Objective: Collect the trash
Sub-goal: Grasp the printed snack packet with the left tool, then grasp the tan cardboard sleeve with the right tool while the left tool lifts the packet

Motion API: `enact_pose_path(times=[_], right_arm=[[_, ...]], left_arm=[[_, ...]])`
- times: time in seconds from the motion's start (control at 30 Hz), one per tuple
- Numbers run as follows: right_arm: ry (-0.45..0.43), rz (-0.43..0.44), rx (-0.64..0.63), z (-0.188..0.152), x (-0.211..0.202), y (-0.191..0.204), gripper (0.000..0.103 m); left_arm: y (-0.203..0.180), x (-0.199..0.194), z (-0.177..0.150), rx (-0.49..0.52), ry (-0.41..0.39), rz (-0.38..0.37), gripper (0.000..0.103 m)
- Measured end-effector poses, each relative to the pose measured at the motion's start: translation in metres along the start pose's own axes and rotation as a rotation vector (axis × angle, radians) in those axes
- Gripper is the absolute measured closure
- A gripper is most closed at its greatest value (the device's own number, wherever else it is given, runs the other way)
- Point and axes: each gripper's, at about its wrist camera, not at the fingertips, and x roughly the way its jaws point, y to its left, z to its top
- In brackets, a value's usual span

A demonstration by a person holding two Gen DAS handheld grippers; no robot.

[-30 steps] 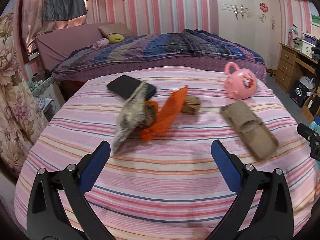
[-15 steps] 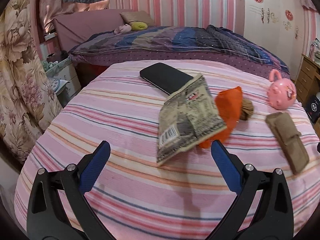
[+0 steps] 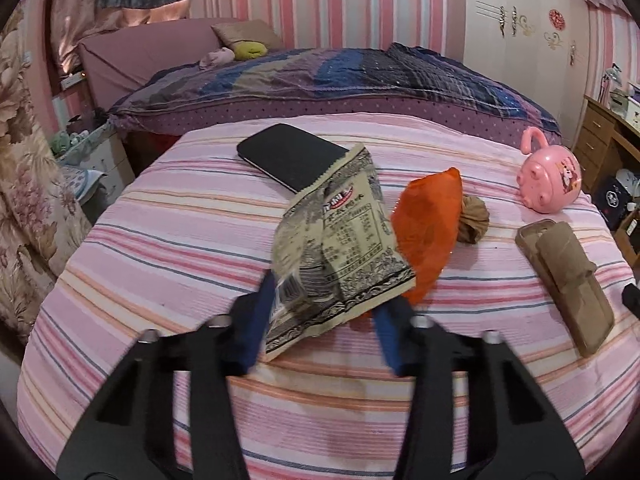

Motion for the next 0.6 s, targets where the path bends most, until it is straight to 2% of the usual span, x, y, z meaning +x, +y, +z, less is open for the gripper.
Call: enact_pose_path(times=[0.13,0.33,0.6], right_arm=[[-0.035,0.054,-0.019,0.000,-0.004,0.012,0.004],[0.009,0.082,-0.073,0.005,0.011,0.036,0.004],[0.049,0.129,-0.080,0.019,0.042,0.065,0.007]], left_arm=[[0.011,-0.003,0.003,-0.031,0.005,-0.021,0.083],[0.029,-0.007,0.005,-0.064,0.006,-0.015,0.096],[0.046,-0.020,0.012,-0.091,-0.019,-0.022,0.098]])
